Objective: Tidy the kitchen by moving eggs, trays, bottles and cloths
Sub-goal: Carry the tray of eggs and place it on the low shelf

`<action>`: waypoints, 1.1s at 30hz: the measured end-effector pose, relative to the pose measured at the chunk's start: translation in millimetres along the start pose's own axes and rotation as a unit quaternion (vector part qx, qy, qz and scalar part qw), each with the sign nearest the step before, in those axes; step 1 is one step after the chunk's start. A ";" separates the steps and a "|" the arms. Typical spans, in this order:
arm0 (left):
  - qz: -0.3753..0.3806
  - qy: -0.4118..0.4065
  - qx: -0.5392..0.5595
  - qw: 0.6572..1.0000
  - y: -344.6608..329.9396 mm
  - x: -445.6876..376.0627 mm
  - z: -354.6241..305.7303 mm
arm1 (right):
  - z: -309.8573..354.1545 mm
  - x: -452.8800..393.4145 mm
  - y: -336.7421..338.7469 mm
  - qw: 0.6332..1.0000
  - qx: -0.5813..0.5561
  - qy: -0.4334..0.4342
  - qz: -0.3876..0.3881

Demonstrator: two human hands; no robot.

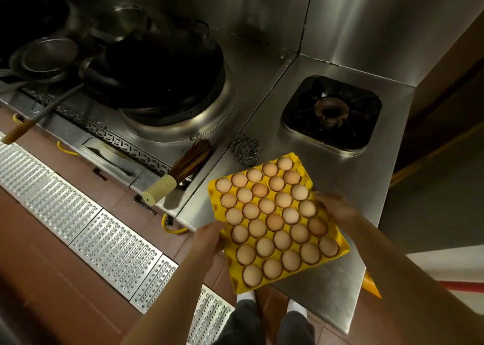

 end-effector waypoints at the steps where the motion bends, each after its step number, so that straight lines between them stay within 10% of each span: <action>1: 0.006 0.003 0.001 1.000 -0.6 -0.8 1.2 | -0.3 -0.4 -0.9 1.000 0.004 0.001 0.005; 33: 0.049 -0.007 -0.029 0.998 13.0 10.8 -13.4 | -18.7 -11.1 -6.2 0.980 0.009 -0.101 0.173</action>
Point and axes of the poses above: each hand's wrist, its own x-axis away from the middle knuckle, its own y-axis out of the back of the hand, z = x × y, the point moved 8 cm from there along -x, towards the middle knuckle, and after that the axes turned 1 degree about z, right-handed, at the moved point
